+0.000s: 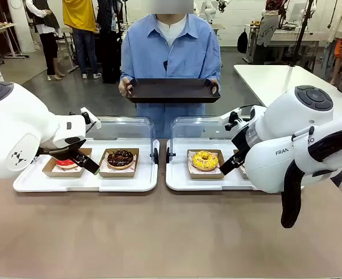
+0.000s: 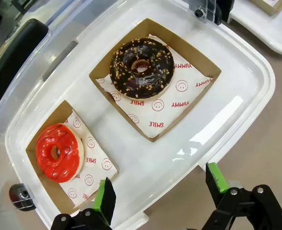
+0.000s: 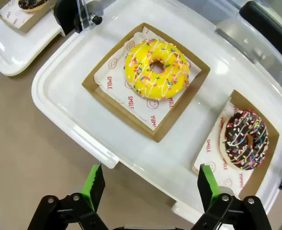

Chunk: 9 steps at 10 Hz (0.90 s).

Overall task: Provide the desired donut to the person.
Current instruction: Pick up and lift the Paper togo box containing the Donut pointed at by the person.

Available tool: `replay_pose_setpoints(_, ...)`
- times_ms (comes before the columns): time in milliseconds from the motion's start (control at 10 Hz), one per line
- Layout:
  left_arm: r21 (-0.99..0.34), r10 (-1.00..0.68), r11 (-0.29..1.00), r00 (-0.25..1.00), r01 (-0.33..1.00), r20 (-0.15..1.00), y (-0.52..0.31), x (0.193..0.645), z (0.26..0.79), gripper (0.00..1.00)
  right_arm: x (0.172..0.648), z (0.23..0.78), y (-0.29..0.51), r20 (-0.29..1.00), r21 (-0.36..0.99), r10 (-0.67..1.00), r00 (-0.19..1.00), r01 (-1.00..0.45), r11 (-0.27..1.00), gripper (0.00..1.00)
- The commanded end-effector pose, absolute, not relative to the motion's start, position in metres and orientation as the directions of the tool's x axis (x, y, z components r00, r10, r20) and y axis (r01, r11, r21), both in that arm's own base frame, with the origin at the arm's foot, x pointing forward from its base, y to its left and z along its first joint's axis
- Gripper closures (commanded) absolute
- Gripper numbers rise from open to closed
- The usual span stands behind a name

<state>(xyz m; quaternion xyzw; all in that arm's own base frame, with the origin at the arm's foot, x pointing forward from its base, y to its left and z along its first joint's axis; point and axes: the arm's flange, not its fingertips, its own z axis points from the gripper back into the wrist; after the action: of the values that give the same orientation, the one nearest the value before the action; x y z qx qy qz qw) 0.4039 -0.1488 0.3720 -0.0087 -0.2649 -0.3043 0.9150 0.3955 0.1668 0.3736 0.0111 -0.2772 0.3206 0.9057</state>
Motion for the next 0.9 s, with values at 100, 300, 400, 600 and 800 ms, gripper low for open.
replay_pose_setpoints(100,0.145,-0.552,0.815,0.675,0.561,0.490,-0.1488,0.4038,0.3719,0.00,0.3955,0.3736,0.1669,0.509,-0.158,0.575,0.641,-0.587,0.794,0.00)
replay_pose_setpoints(300,0.145,-0.552,0.815,0.675,0.561,0.490,-0.1488,0.4038,0.3719,0.00,0.3955,0.3736,0.1669,0.509,-0.158,0.575,0.641,-0.587,0.794,0.00)
replay_pose_setpoints(400,0.145,-0.552,0.815,0.675,0.561,0.490,-0.1488,0.4038,0.3719,0.00,0.3955,0.3736,0.1669,0.509,-0.158,0.575,0.641,-0.587,0.794,0.00)
replay_pose_setpoints(600,0.145,-0.552,0.815,0.675,0.561,0.490,-0.1488,0.4038,0.3719,0.00,0.3955,0.3736,0.1669,0.509,-0.158,0.575,0.641,-0.587,0.794,0.00)
replay_pose_setpoints(800,0.145,-0.552,0.815,0.675,0.561,0.490,-0.1488,0.4038,0.3719,0.00,0.3955,0.3736,0.1669,0.509,-0.158,0.575,0.641,-0.587,0.794,0.00)
